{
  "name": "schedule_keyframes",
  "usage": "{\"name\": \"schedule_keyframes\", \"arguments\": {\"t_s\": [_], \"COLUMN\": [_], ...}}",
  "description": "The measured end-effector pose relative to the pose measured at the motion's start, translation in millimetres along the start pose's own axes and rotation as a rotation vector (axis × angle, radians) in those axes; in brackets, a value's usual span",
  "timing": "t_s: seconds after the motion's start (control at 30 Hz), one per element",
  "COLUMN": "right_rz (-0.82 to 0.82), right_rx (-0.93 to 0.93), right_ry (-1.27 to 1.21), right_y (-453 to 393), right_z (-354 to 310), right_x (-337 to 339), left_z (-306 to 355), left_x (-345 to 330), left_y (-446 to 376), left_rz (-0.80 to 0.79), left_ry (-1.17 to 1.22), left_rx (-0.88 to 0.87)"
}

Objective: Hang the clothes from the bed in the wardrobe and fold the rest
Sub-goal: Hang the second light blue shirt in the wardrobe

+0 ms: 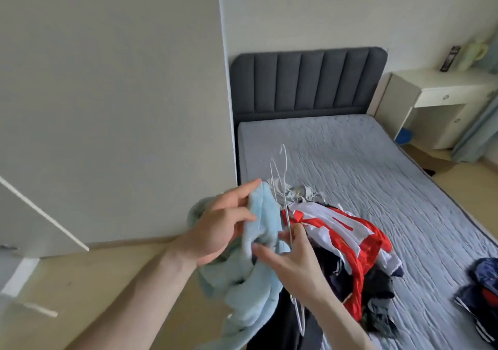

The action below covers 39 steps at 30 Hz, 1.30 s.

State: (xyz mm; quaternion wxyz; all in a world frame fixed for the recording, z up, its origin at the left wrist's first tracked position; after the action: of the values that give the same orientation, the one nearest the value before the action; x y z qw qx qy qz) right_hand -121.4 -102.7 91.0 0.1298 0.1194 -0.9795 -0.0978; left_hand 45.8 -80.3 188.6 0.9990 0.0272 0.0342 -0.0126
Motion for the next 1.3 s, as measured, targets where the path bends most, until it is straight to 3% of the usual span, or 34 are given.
{"name": "schedule_keyframes", "arguments": {"t_s": [0.07,0.2,0.33,0.43,0.5,0.53,0.6,0.77,0.87,1.0,1.13,1.2,1.3], "right_rz": [0.013,-0.011,-0.038,-0.072,-0.094,-0.103,-0.109,-0.057,0.027,0.021,-0.011,-0.031,-0.046], "right_rx": [0.049,0.108,0.150,0.154,0.167,0.171,0.177,0.136,0.123,0.083,0.084,0.084,0.067], "right_ry": [-0.050,-0.236,-0.281,-0.296,-0.298,-0.297,-0.288,-0.236,-0.094,-0.064,-0.133,-0.120,-0.059], "right_y": [8.1,19.7,34.2,50.2,63.2,68.1,76.7,86.1,86.0,89.3,96.2,97.2,98.3], "right_z": [-14.9,-44.3,-66.2,-68.9,-69.3,-68.7,-67.9,-62.0,-52.6,-34.9,-33.5,-31.5,-26.7], "right_x": [-11.2,-27.4,-55.1,-79.2,-93.8,-98.7,-106.6,-97.2,-77.0,-80.0,-98.9,-105.6,-113.7], "left_z": [4.5,-18.4,-108.3,-185.1,-217.2,-226.5,-232.3,-192.9,-147.9,-95.2,-101.7,-103.7,-88.4], "left_x": [13.5,66.4,115.9,141.7,141.7,137.0,131.0,153.9,204.7,244.3,245.9,256.8,274.2], "left_y": [19.9,53.4,113.0,167.0,199.1,209.5,224.4,227.6,227.9,228.8,246.7,254.9,258.3], "left_rz": [-0.019,0.119,0.370,0.470,0.306,0.198,0.151,0.376,0.595,0.499,0.247,0.306,0.518], "left_ry": [-0.086,-0.438,-0.787,-0.507,-0.163,0.007,0.183,-0.092,0.039,0.085,0.016,-0.058,-0.164], "left_rx": [-0.050,-0.152,0.030,0.430,0.675,0.701,0.632,0.462,0.325,0.207,0.462,0.457,0.277]}}
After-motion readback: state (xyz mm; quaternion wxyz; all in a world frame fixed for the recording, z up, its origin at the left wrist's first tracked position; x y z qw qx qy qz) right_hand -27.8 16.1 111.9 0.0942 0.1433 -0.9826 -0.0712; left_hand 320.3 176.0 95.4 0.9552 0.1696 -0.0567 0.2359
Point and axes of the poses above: each hand's wrist, its own y-axis away from the middle knuckle, its own x-axis out of the back of the hand, z = x × y, the point moved 3 cm from there along -y, towards the middle knuckle, and after that the axes turned 8 degrees about -x, right-handed, at the moved point
